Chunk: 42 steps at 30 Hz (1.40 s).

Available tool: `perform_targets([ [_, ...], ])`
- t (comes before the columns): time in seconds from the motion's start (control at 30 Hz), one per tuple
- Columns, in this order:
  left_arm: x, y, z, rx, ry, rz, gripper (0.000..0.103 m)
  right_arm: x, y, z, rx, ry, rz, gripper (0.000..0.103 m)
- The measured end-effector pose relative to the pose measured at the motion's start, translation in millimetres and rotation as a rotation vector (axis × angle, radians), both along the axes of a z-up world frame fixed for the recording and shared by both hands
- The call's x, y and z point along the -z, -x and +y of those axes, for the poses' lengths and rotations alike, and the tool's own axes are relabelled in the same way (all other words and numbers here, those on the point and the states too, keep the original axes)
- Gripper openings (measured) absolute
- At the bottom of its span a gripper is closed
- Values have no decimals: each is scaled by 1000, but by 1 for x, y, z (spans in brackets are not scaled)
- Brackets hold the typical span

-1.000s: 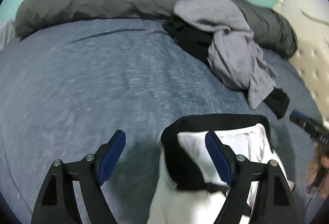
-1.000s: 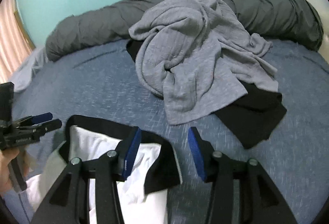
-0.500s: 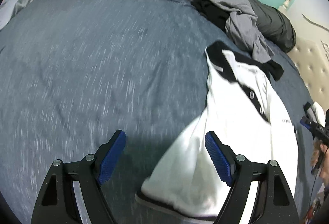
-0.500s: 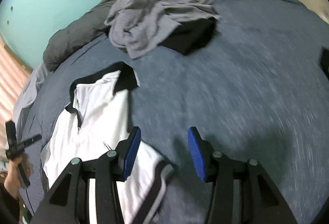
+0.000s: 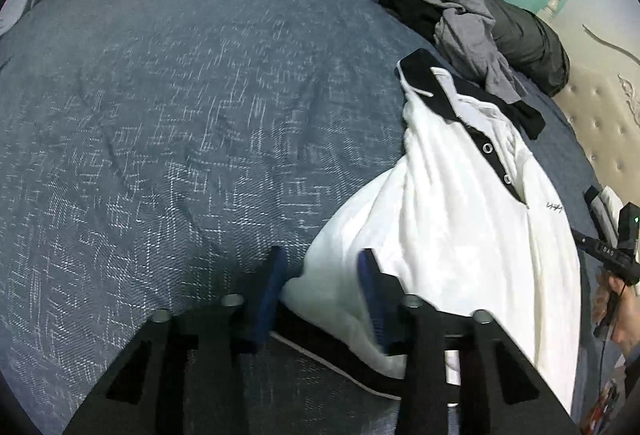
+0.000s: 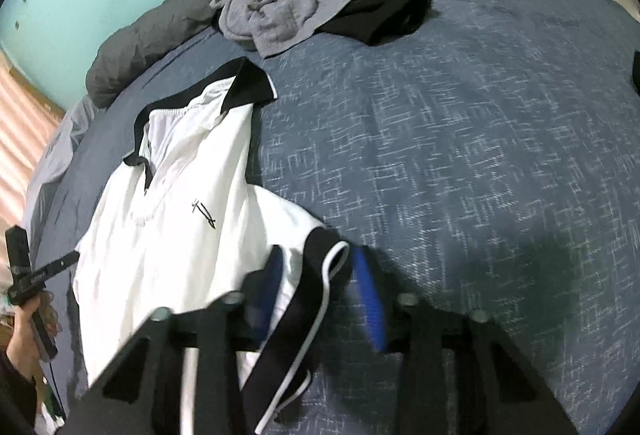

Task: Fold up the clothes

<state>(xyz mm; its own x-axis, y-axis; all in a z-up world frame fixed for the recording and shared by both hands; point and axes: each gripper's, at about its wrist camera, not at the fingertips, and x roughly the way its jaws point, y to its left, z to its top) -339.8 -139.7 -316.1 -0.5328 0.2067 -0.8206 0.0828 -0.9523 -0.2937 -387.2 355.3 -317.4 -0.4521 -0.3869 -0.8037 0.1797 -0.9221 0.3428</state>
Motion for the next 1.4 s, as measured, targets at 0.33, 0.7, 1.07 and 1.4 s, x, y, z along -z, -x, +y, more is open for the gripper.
perform_targets([
  [0.33, -9, 0, -14, 11, 25, 41, 6, -8, -1, 8, 23, -2, 80, 2],
  [0.7, -53, 39, -92, -179, 16, 57, 5, -62, 31, 75, 184, -76, 160, 2],
  [1.07, -48, 57, -134, -263, 36, 3, 5, -57, 61, 113, 287, -181, 106, 2],
  [1.4, -26, 53, -155, -312, 12, -37, 5, -32, 70, 138, 336, -215, 52, 2],
])
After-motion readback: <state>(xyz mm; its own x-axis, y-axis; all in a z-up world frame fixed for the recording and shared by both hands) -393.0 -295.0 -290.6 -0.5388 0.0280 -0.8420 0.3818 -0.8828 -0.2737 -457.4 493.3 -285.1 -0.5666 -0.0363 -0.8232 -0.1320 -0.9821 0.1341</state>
